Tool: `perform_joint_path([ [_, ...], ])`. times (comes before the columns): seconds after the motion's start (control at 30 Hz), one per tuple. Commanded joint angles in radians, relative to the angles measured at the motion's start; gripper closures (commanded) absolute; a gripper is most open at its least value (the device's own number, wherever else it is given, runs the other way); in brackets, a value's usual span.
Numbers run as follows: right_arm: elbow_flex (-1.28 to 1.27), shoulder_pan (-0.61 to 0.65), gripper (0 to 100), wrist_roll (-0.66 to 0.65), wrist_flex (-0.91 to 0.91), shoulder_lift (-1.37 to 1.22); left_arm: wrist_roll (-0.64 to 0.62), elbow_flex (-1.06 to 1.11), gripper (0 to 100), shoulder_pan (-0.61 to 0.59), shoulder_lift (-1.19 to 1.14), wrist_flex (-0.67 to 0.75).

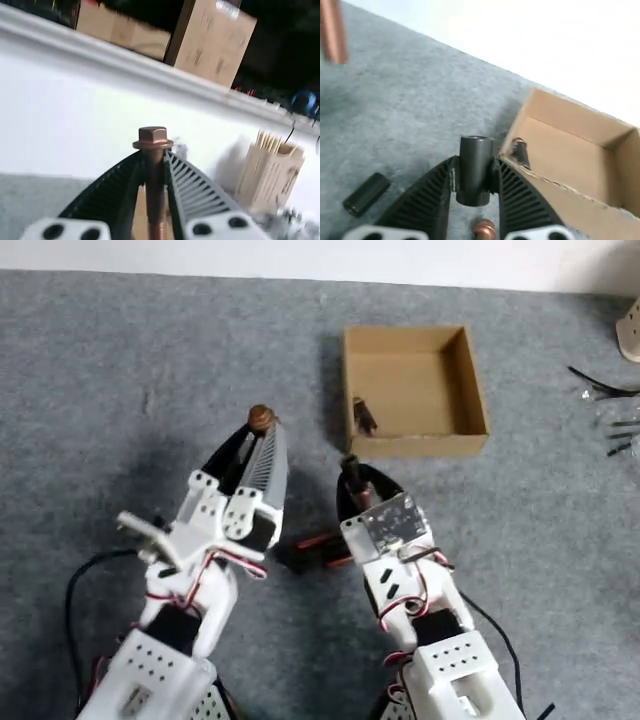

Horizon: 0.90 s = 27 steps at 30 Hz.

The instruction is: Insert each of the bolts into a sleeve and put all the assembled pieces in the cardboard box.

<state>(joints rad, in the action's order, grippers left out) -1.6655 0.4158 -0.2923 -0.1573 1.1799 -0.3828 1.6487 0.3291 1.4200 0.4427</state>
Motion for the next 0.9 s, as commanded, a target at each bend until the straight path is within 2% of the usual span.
perform_joint_path([
  [0.0, -0.028, 0.038, 99.4, -0.025, -0.031, 0.019, -0.008, 0.008, 100, 0.001, 0.14, 0.017],
  [0.1, -0.051, 0.038, 99.4, -0.023, -0.065, 0.056, -0.006, 0.015, 100, 0.013, 0.202, 0.008],
  [0.2, -0.125, 0.054, 99.4, -0.023, -0.094, 0.189, -0.002, -0.008, 99, 0.042, 0.225, -0.106],
  [0.3, -0.166, 0.064, 99.4, -0.023, 0.019, 0.352, -0.014, -0.051, 99, 0.054, 0.246, -0.241],
  [0.43, -0.165, 0.076, 99.4, -0.025, 0.228, 0.572, -0.163, -0.107, 99, 0.054, 0.266, -0.342],
  [0.53, -0.163, 0.125, 99.4, -0.026, 0.378, 0.676, -0.189, -0.134, 99, 0.054, 0.275, -0.344],
  [0.7, -0.163, 0.185, 99.4, -0.092, 0.412, 0.618, -0.19, -0.186, 99, 0.061, 0.278, -0.328],
  [0.87, -0.163, 0.194, 99.4, -0.094, 0.432, 0.621, -0.184, -0.165, 99, 0.148, 0.278, -0.342],
])
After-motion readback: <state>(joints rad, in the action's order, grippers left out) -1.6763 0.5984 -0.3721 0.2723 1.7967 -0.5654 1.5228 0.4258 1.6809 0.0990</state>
